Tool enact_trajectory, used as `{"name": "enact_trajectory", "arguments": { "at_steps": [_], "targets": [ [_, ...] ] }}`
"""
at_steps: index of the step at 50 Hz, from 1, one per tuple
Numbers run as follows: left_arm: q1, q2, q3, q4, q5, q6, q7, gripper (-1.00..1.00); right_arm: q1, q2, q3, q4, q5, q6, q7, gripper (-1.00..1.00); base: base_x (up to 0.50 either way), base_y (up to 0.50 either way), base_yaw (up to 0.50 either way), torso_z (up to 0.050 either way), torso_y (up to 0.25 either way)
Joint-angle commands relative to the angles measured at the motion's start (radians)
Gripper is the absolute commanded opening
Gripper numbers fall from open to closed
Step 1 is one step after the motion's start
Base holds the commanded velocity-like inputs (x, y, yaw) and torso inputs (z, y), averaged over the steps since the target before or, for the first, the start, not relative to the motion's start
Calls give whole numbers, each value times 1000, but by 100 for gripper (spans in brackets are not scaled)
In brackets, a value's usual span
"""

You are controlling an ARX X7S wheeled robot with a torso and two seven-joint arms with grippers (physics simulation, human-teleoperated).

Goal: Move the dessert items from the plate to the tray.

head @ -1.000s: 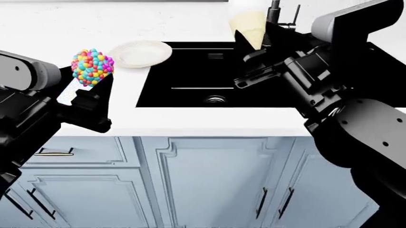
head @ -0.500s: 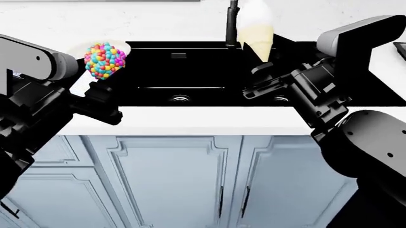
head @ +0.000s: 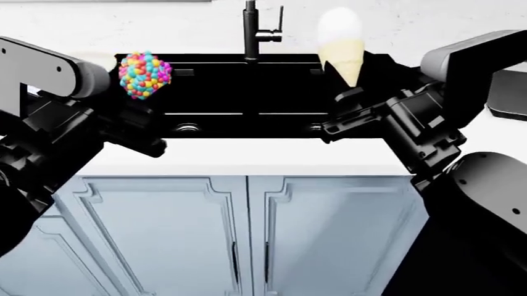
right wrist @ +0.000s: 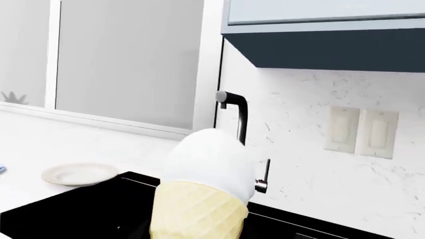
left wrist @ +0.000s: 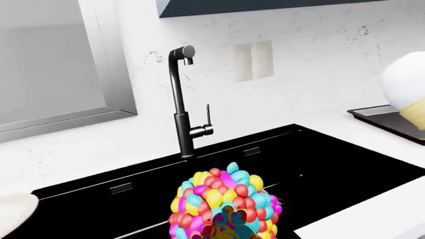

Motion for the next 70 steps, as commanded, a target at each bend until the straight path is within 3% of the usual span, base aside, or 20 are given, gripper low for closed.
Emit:
{"name": "enact_trajectory", "arguments": {
  "at_steps": [1,51,70],
  "targets": [
    [-28,19,30,-21,7,6,6,-100,2,10,6,-4,-9,7,-8,-100,0,-500,0,0,0],
    [-46,22,73,-28,35,31,32,-100,-9,25,23,12,25,13,-2,-100,3,-500,0,0,0],
    [-58,17,73,-10,3,23,10,-100,-34,61,50,-21,82,18,12,-100,358,-408,0,0,0]
  ]
}}
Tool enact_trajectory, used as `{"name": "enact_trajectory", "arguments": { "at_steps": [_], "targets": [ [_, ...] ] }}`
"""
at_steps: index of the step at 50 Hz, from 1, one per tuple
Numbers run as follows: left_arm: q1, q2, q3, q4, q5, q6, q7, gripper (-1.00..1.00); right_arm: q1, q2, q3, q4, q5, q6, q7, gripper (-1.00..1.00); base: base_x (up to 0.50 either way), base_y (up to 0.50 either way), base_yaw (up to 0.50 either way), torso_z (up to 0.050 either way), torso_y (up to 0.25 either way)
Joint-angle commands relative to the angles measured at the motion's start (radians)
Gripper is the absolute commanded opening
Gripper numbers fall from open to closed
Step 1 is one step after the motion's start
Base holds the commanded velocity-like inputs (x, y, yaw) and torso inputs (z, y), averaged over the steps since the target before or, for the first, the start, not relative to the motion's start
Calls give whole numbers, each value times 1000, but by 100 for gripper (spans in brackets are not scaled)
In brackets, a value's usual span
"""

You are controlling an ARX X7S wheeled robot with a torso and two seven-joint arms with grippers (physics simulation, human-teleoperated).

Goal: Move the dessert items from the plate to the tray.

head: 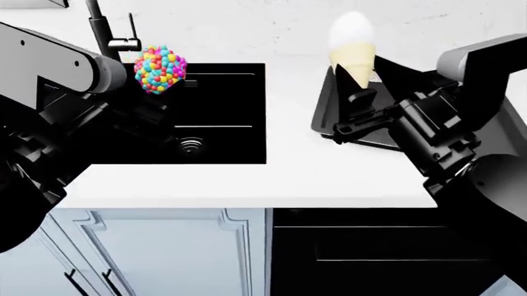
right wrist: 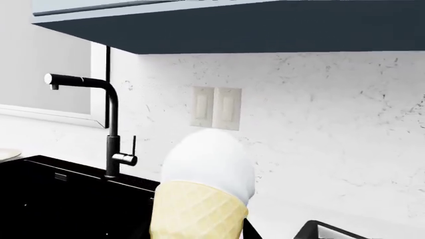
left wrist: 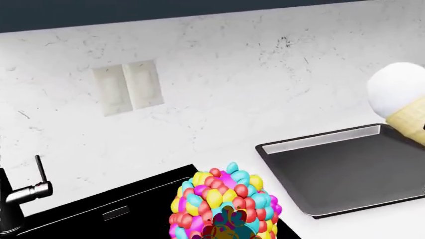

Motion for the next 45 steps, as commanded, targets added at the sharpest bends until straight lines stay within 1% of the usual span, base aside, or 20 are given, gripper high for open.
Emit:
{"name": "enact_trajectory", "arguments": {
  "at_steps": [1,7,20,26,36,41,45],
  "targets": [
    [-2,-2,1,5,-18,2,-15,-100,-15,18,14,-15,12,5,0,-100,457,-352,0,0,0],
    [4,-5,0,4,-14,10,-10,-100,-10,14,24,-16,38,10,15,-100,304,-442,0,0,3],
    [22,-17,-7,8,-8,26,0,-100,23,13,24,-30,80,47,47,-100,4,-500,0,0,0],
    [33,-25,-10,13,-10,27,-5,-100,9,18,16,-36,83,51,41,-100,-1,-500,0,0,0],
    [11,-22,7,6,-6,19,-7,-100,9,37,13,-46,111,67,11,-100,16,-500,0,0,0],
    [0,-19,17,3,-5,16,-4,-100,5,40,20,-50,121,60,7,-100,188,-499,0,0,0],
    [-1,-21,20,6,-8,14,-7,-100,-3,45,28,-63,121,48,4,-100,394,-387,0,0,0]
  ]
}}
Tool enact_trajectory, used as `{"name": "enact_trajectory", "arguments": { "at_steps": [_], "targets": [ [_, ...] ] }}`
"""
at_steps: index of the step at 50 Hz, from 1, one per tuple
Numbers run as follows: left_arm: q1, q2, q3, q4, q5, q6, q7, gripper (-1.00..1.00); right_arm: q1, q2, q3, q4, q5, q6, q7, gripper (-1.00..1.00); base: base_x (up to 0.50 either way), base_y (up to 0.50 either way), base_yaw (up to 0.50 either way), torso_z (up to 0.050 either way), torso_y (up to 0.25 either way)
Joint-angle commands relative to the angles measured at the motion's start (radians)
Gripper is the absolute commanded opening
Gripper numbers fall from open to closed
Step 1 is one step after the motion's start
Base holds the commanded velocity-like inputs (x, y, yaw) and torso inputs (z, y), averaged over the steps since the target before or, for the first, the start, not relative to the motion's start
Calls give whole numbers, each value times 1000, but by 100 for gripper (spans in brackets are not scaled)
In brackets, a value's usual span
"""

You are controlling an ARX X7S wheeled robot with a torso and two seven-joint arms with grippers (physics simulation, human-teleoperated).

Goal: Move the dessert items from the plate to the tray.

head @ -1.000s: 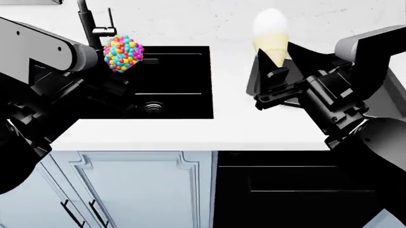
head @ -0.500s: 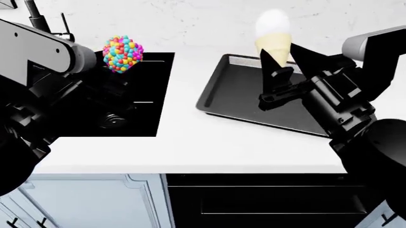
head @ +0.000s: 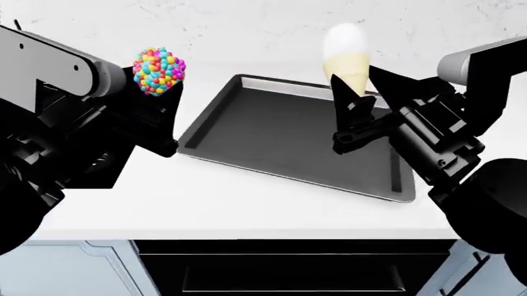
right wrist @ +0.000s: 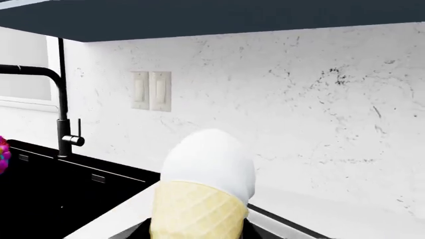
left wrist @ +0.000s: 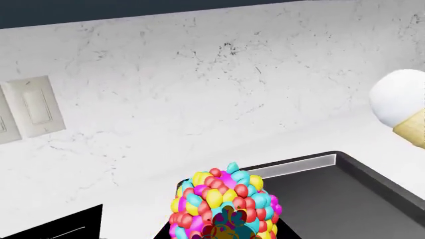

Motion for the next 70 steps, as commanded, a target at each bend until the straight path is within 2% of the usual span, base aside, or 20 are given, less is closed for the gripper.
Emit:
{"name": "enact_trajectory", "arguments": {
  "at_steps": [1,11,22,33,38,43,52,61,70],
  "targets": [
    [-10,-2,10,-2,-11,-4,-12,-100,-10,11,14,-23,0,-9,-22,-100,445,-356,0,0,0],
    [-3,-10,3,9,-26,-2,-22,-100,-29,16,24,-47,-8,-34,-37,-100,452,-336,0,0,2],
    [0,-16,0,15,-32,2,-27,-100,-24,17,9,-54,-15,-16,-30,-100,0,0,0,0,1],
    [2,-22,-2,20,-42,3,-33,-100,-24,22,2,-59,-19,-7,-24,-100,478,-20,0,0,0],
    [2,-25,-1,21,-45,3,-36,-100,-23,19,-2,-52,-9,0,-30,-100,0,0,0,0,2],
    [-4,-19,15,14,-44,-4,-30,-100,20,26,-38,-43,0,82,23,-100,0,0,0,0,0],
    [-118,10,105,-73,-58,-80,23,-100,210,42,-98,10,201,333,76,-100,0,0,0,0,0],
    [-283,84,288,-193,-3,-181,172,-100,361,23,-175,67,379,535,81,-100,0,0,0,0,0],
    [-346,145,446,-240,73,-214,295,-100,393,9,-224,100,508,613,87,-100,0,0,0,0,0]
  ]
}}
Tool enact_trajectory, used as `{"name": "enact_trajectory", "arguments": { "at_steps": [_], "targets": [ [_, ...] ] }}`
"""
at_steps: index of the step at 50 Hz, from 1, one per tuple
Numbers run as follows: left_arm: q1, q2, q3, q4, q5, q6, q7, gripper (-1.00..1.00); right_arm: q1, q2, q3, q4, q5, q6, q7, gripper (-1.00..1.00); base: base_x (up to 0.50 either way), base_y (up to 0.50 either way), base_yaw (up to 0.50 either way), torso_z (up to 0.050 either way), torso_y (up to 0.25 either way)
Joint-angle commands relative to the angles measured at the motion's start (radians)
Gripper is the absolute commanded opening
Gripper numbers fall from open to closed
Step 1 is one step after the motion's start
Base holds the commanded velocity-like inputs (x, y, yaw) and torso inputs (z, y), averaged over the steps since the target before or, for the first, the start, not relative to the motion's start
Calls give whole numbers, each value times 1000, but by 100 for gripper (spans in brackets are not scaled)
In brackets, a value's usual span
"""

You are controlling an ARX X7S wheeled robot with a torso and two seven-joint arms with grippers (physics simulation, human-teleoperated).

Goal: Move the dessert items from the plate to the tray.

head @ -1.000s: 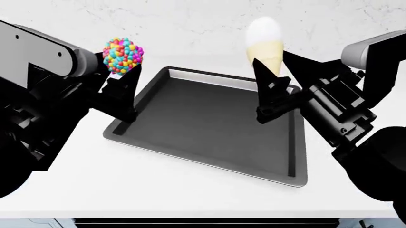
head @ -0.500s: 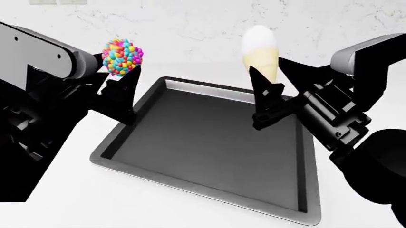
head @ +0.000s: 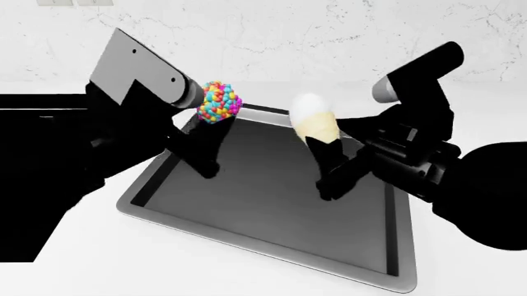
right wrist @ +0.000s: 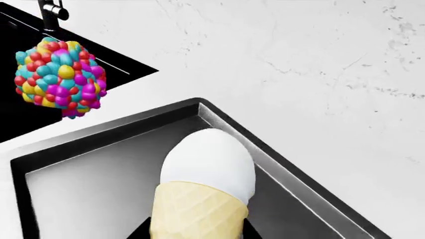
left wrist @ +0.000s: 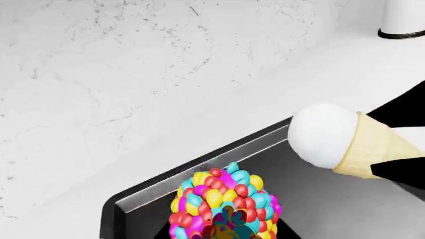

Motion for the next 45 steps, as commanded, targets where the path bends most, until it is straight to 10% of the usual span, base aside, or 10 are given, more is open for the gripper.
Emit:
{"name": "enact_trajectory", "arguments": {
  "at_steps": [1,12,13,45],
  "targets": [
    [-110,71,181,-81,67,-57,135,-100,82,-15,-64,41,137,141,-3,-100,0,0,0,0,0],
    [-177,76,264,-118,109,-94,190,-100,59,-30,-75,81,85,129,-62,-100,0,0,0,0,1],
    [-187,78,272,-126,118,-92,199,-100,57,-30,-76,82,83,128,-65,100,0,0,0,0,0],
    [-99,126,399,-217,192,0,282,-100,106,-50,177,-36,15,-167,-211,100,0,0,0,0,0]
  ]
}}
